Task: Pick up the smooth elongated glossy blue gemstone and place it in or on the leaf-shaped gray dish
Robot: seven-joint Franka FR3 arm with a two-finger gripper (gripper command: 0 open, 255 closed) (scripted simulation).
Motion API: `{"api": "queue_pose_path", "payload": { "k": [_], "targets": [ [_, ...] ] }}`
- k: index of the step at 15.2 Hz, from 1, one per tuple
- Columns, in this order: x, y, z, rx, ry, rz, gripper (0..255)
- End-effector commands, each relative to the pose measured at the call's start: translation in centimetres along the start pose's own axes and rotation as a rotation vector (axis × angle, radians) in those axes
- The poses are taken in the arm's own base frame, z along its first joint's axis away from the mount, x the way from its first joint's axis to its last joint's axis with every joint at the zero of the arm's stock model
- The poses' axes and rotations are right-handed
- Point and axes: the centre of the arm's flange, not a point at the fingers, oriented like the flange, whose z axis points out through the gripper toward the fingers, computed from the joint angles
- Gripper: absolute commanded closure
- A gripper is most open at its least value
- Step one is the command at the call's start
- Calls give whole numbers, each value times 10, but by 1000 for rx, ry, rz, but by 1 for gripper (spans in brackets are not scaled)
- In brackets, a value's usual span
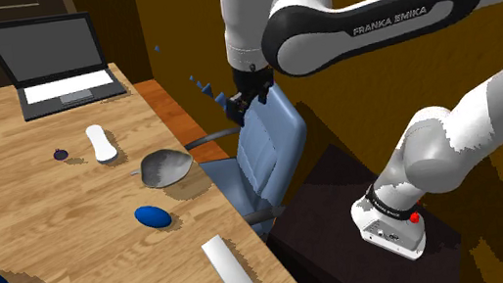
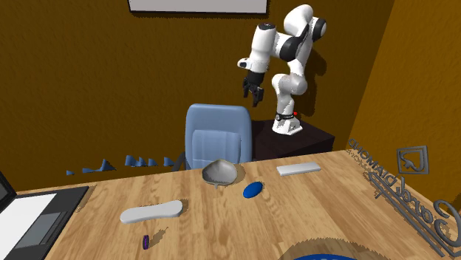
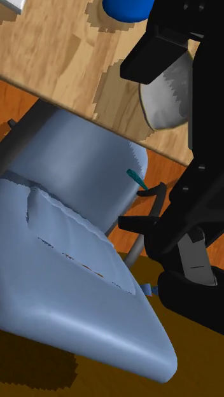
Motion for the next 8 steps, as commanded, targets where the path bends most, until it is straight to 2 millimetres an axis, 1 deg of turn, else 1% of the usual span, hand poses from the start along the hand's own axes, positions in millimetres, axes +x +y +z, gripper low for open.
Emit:
{"api": "queue_pose_path", "payload": {
  "k": [1, 8],
  "targets": [
    [7, -27, 9, -12, 6, -13, 0],
    [34, -115, 42, -60, 25, -61, 0]
  ]
}}
